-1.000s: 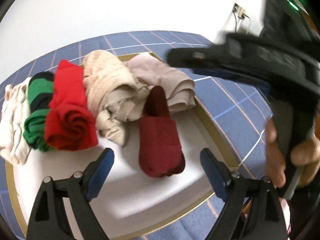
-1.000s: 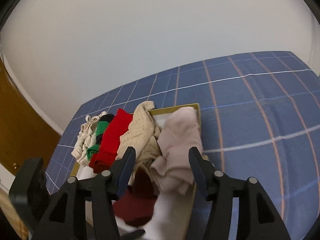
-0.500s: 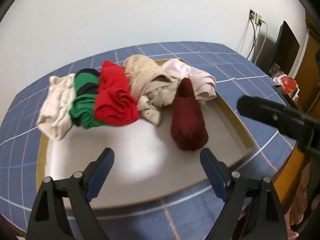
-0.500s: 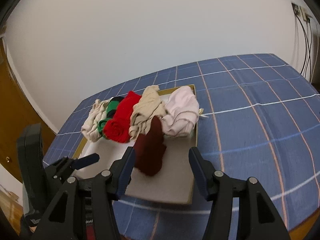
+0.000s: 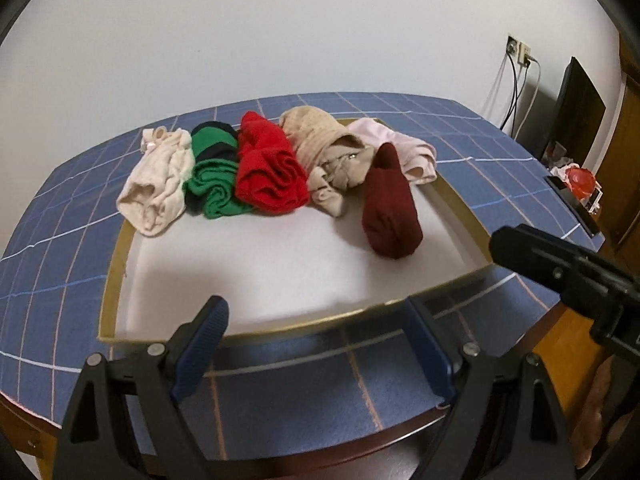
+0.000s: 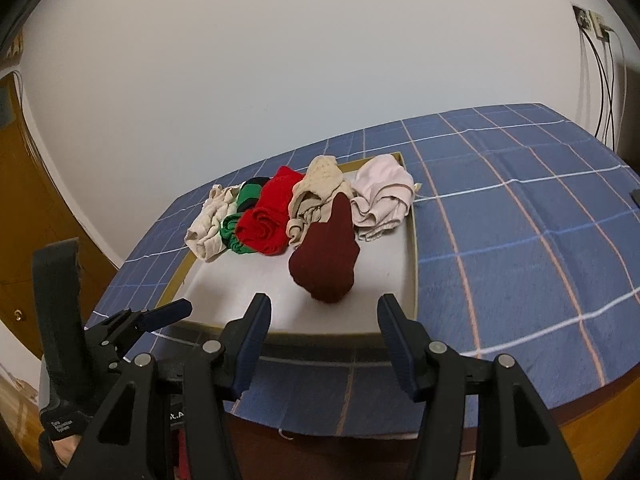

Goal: Take underwear out of drawer
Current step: 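Move both open tools down from the tray into the open drawer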

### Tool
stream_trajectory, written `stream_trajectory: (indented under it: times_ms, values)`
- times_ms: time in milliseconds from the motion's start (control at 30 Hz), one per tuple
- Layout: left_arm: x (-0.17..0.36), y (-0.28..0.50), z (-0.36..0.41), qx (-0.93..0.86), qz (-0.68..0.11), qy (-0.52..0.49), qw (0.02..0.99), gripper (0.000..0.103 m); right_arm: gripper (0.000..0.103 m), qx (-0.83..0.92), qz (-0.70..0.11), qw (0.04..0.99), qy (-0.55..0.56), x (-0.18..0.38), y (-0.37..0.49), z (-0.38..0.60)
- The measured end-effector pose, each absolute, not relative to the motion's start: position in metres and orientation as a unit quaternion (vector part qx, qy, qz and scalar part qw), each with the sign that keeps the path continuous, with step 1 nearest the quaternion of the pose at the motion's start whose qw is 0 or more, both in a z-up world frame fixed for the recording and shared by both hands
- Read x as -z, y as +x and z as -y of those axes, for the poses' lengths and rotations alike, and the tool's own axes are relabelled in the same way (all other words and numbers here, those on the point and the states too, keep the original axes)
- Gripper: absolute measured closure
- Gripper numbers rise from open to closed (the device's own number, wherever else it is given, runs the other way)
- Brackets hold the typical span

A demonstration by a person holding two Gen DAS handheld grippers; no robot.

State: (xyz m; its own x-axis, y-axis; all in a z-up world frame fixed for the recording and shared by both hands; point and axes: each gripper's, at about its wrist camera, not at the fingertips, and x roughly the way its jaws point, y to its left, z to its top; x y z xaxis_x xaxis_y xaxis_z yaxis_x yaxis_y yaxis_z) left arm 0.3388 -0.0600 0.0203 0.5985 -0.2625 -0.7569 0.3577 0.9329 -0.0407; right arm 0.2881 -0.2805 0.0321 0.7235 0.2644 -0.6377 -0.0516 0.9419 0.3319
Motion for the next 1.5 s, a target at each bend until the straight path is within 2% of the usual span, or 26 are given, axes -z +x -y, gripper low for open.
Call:
stream_trajectory:
  times_ms: [333, 600, 733, 867, 1267, 1500]
  values:
    - [-0.019, 0.311, 0.040, 0.156, -0.381, 0.085, 0.907, 0.014, 0.045, -0.072, -0.328, 0.933, 0.132, -0.034, 0.257, 0.264]
    - [-0.004, 0.288, 0.007, 0.155, -0.391, 0.071, 0.905, 0.014, 0.045, -0.081, -0.320, 0.935, 0.127, -0.024, 0.232, 0.247]
    - [-0.001, 0.270, 0.000, 0.142, -0.382, 0.097, 0.908, 0.014, 0.045, -0.096, -0.331, 0.930, 0.127, -0.019, 0.221, 0.238]
    - [0.001, 0.254, -0.013, 0.150, -0.389, 0.077, 0.906, 0.014, 0.045, -0.110, -0.346, 0.923, 0.131, -0.011, 0.207, 0.233]
    - [0.040, 0.208, -0.048, 0.116, -0.430, 0.068, 0.893, 0.014, 0.045, -0.153, -0.457, 0.868, 0.122, 0.034, 0.175, 0.202]
    - [0.064, 0.183, -0.080, 0.088, -0.460, 0.060, 0.881, 0.014, 0.045, -0.210, -0.540, 0.803, 0.140, 0.069, 0.167, 0.184]
